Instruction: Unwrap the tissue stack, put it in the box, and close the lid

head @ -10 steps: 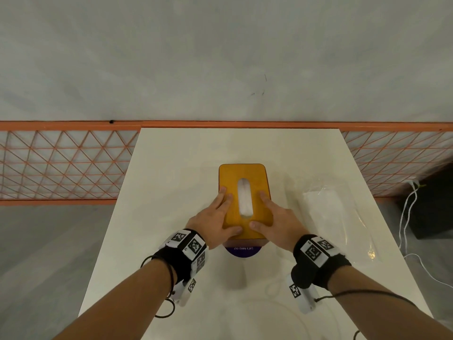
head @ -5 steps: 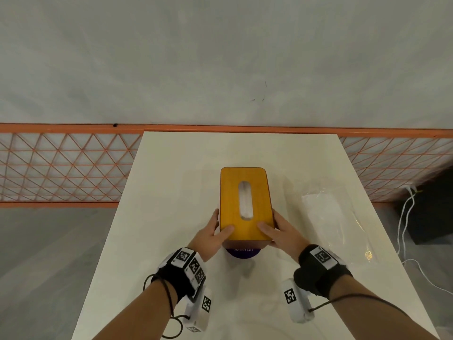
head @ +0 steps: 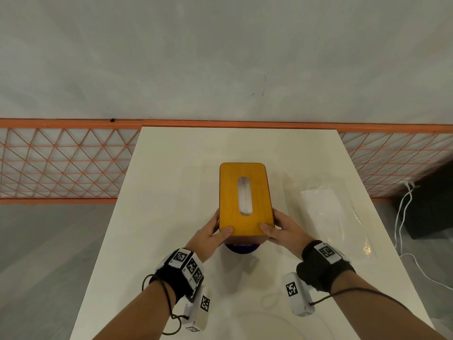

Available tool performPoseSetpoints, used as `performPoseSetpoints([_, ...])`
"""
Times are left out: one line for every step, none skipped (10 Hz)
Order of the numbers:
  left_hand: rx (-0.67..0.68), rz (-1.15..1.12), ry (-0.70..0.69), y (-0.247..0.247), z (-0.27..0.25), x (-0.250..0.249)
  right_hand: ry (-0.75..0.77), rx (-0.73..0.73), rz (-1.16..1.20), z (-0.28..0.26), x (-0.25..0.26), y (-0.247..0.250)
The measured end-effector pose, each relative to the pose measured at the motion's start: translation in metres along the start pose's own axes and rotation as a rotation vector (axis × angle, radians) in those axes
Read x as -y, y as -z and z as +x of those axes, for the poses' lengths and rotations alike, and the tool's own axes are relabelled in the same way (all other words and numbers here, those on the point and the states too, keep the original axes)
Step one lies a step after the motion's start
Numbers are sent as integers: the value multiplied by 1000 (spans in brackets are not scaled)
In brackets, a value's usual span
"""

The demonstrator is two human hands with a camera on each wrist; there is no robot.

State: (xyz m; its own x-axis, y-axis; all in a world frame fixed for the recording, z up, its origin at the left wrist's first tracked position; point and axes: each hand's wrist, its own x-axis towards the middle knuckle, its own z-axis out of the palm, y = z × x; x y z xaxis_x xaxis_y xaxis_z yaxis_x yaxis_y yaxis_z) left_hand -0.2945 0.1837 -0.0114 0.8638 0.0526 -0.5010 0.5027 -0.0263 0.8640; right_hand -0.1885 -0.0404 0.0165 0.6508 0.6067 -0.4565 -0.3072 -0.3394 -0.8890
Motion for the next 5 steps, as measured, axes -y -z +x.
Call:
performPoseSetpoints([5,-35,-16,-2,-2,-2,-1,-20,9,-1,1,-3])
performPoseSetpoints([12,-22,-13,-3,-7,-9,-19,-36,23,-3,1,-5])
performPoseSetpoints([-32,34,-2,-4,-8,-8,-59,-17,58,-5,4,-6])
performPoseSetpoints([-120,123,23,-5,-17,-16,-108,-34,14,-7,11,-8])
performPoseSetpoints([-278,210,-6,-3,-25,-22,-147,-116,-71,-7,18,-9])
